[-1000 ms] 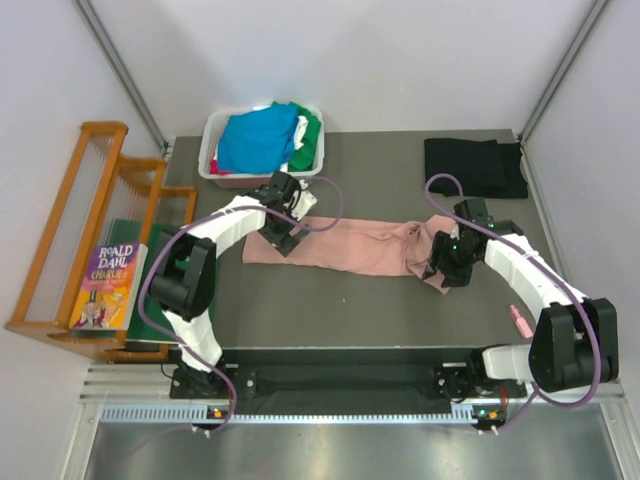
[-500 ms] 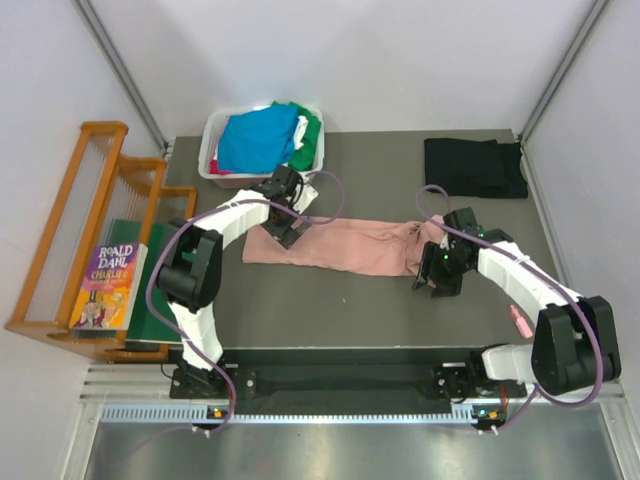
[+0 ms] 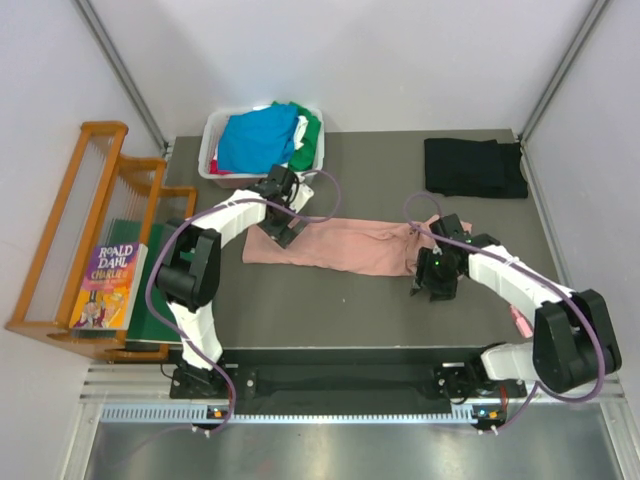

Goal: Fold and stack the t-shirts
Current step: Fold the tshirt

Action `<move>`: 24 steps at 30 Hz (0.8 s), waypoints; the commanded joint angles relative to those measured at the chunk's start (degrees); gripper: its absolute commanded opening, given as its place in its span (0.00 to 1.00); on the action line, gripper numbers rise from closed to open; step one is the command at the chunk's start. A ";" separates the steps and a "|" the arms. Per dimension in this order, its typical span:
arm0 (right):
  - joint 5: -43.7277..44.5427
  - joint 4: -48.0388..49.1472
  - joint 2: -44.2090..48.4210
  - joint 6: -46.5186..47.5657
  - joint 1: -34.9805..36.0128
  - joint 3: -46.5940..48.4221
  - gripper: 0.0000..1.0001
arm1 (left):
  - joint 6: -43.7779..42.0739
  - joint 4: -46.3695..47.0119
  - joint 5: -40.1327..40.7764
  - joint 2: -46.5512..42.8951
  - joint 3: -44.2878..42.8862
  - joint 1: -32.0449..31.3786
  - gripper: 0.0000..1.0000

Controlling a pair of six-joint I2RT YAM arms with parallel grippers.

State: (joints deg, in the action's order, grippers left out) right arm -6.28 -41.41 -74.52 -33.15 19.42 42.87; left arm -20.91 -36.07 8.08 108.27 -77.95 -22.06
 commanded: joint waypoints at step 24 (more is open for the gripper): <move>14.36 1.95 -11.51 3.62 -22.11 16.02 0.52 | -1.59 1.18 -3.33 -8.25 5.88 3.43 0.99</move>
State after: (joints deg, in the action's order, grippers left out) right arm 4.78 -39.42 -84.95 -29.61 1.74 58.89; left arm -21.61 -36.01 5.56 103.11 -72.20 -18.94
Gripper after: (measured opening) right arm 0.526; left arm 0.991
